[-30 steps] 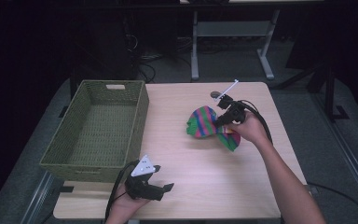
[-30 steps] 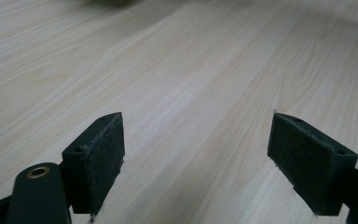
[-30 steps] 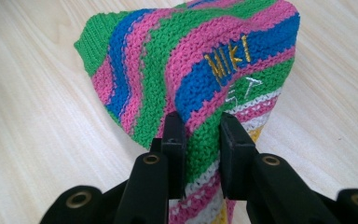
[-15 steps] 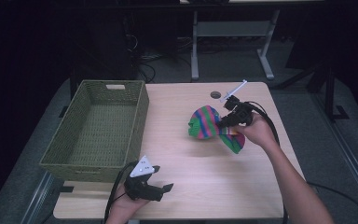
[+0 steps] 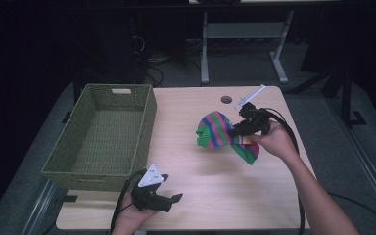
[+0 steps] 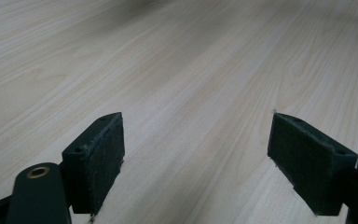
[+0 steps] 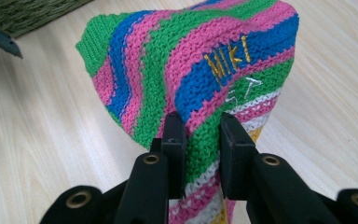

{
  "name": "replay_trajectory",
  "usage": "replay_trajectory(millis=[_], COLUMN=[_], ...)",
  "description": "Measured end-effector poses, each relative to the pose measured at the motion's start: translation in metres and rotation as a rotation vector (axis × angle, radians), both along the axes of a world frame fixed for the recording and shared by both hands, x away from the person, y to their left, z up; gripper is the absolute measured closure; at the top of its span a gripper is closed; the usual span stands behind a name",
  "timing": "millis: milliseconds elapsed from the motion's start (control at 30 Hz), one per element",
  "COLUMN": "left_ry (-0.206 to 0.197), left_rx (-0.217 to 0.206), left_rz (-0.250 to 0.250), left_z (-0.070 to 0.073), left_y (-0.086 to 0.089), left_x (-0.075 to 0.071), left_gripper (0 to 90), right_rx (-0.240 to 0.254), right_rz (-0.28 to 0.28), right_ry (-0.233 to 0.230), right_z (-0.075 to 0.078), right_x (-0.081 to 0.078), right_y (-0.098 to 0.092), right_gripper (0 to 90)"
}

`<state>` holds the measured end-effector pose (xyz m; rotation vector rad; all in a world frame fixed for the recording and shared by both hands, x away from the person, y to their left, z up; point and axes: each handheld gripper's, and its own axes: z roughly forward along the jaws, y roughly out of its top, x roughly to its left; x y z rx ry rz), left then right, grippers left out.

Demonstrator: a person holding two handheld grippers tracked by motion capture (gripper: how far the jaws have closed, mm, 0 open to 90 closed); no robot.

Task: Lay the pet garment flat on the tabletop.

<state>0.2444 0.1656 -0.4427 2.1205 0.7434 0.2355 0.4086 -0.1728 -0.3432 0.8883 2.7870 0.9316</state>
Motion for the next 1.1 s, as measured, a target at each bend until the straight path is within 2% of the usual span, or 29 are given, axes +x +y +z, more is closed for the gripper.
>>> replay_trajectory(millis=[233, 600, 1100], left_ry=[0.004, 0.002, 0.001], left_rx=[-0.009, -0.021, -0.023], left_rz=[-0.002, 0.0, -0.002], left_z=[0.0, 0.001, 0.001], left_y=[0.0, 0.002, 0.002], left_x=[0.0, -0.001, -0.001], left_gripper=[18.3, 18.3, 18.2], right_rx=[0.019, 0.01, 0.008], right_rz=[0.042, 0.084, 0.136], right_ry=[-0.025, -0.048, -0.039], right_z=[0.008, 0.012, -0.008], right_x=[-0.013, -0.03, -0.046], right_y=[0.002, 0.006, 0.014], right_gripper=[74.3, 74.3, 74.2])
